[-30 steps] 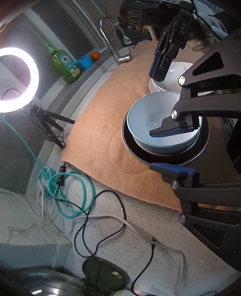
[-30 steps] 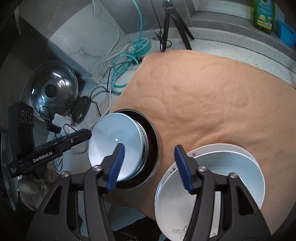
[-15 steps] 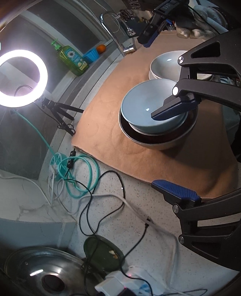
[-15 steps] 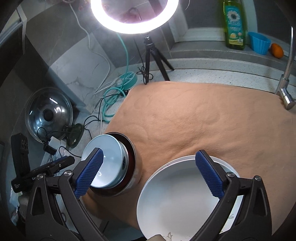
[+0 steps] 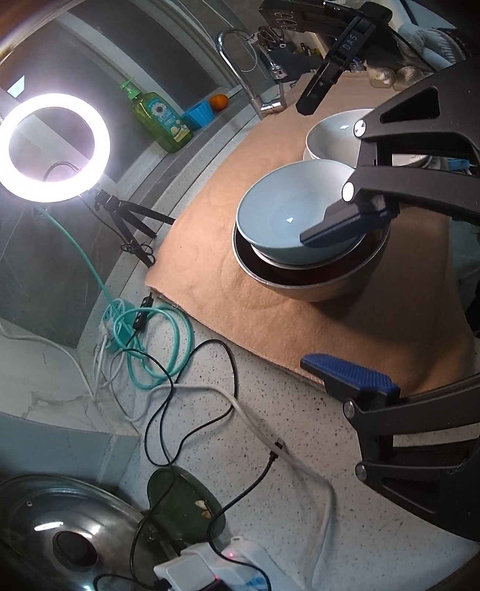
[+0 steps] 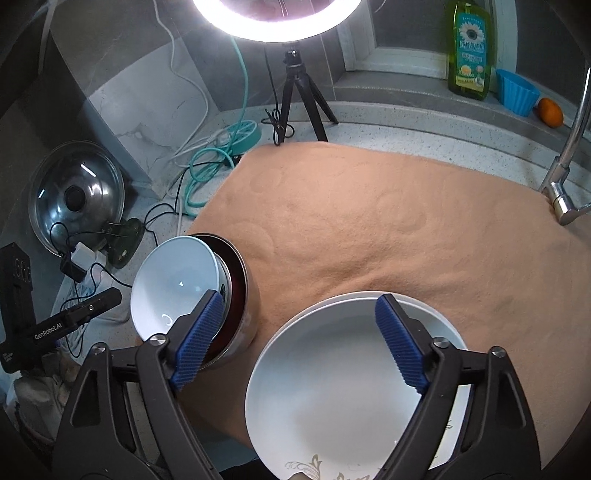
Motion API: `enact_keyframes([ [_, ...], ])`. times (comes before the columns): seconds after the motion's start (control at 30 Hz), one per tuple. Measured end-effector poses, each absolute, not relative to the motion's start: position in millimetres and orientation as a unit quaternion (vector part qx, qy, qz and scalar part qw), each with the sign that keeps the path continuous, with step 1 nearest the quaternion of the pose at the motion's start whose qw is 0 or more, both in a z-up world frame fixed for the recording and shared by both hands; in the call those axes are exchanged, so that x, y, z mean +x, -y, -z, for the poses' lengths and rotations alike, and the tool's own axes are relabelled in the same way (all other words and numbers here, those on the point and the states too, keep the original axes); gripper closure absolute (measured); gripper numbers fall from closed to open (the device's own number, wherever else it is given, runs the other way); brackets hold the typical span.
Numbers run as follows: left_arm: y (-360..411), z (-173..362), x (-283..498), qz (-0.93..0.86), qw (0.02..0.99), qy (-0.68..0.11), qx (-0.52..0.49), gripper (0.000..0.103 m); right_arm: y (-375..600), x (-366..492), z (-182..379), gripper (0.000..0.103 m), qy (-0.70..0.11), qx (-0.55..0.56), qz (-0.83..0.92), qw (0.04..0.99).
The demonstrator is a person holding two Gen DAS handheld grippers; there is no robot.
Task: Organize plates and bowls
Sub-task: 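Open both grippers and move them to the large steel bowl rim, then close both grippers on the large steel bowl rim and lift the nested bowls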
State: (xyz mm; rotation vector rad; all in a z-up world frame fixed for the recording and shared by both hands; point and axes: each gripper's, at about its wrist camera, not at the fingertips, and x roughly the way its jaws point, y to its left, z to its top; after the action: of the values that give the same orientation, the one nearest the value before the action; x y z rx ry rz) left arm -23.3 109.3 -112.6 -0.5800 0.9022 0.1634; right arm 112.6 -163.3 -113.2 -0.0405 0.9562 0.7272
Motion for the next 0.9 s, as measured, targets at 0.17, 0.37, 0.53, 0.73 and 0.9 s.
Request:
enact_keyframes([
  [0.17, -111.2, 122.2, -15.5, -0.063, 0.849, -0.443, -0.281, 0.078, 153.4, 116.8, 126.6, 0.042, -0.482, -0.016, -0.352, 0.802],
  [0.37, -110.0, 127.2, -8.6, -0.05, 0.842, -0.455, -0.286, 0.082, 139.5, 119.6, 137.8, 0.059, -0.503, -0.019, -0.364, 0.784],
  [0.53, -112.2, 134.3, -2.9, -0.041, 0.833, -0.466, -0.296, 0.085, 131.6, 125.3, 147.5, 0.068, -0.525, -0.01, -0.371, 0.766],
  [0.73, -112.0, 140.0, 2.5, -0.033, 0.826, -0.474, -0.304, 0.087, 131.2, 132.2, 152.8, 0.072, -0.538, 0.01, -0.375, 0.755],
  [0.9, -111.8, 140.6, 5.9, -0.03, 0.824, -0.477, -0.305, 0.089, 129.0, 133.2, 152.7, 0.077, -0.542, 0.014, -0.385, 0.747],
])
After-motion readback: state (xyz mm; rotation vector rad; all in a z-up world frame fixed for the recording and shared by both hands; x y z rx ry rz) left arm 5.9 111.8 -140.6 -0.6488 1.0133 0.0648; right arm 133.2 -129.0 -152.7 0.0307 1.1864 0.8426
